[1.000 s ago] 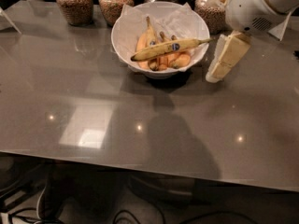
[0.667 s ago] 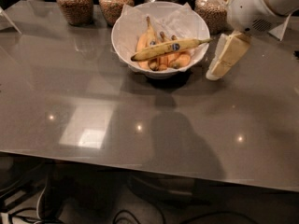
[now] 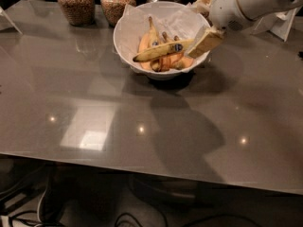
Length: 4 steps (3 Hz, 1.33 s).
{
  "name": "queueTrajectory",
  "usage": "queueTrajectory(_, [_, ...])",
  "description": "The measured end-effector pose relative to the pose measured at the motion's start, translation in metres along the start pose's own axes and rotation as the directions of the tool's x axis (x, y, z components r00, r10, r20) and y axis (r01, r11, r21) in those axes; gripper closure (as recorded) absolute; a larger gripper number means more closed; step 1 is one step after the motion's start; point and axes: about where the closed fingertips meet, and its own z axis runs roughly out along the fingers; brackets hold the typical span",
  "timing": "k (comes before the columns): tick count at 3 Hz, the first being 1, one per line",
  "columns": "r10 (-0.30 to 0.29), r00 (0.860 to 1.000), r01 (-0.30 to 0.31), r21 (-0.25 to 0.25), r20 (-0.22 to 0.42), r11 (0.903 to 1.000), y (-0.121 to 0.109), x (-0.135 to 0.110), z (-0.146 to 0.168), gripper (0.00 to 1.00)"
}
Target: Pick banana from white bowl
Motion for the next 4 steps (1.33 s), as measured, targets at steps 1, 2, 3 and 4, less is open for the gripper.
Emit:
queueTrajectory(1, [0.017, 0.998, -0.016, -0.018, 0.053, 0.9997, -0.004, -0.003, 0.032, 0.44])
queueTrajectory(2, [0.04, 0.996, -0.035, -0.05, 0.085, 0.9981, 0.0, -0.002, 0.056, 0.35])
queueTrajectory(3, [0.048, 0.993, -0.04, -0.073, 0.105, 0.9965, 0.004, -0.001, 0.073, 0.33])
queueTrajectory(4, [0.047, 0.992, -0.039, -0.075, 0.114, 0.9965, 0.002, 0.004, 0.086, 0.35])
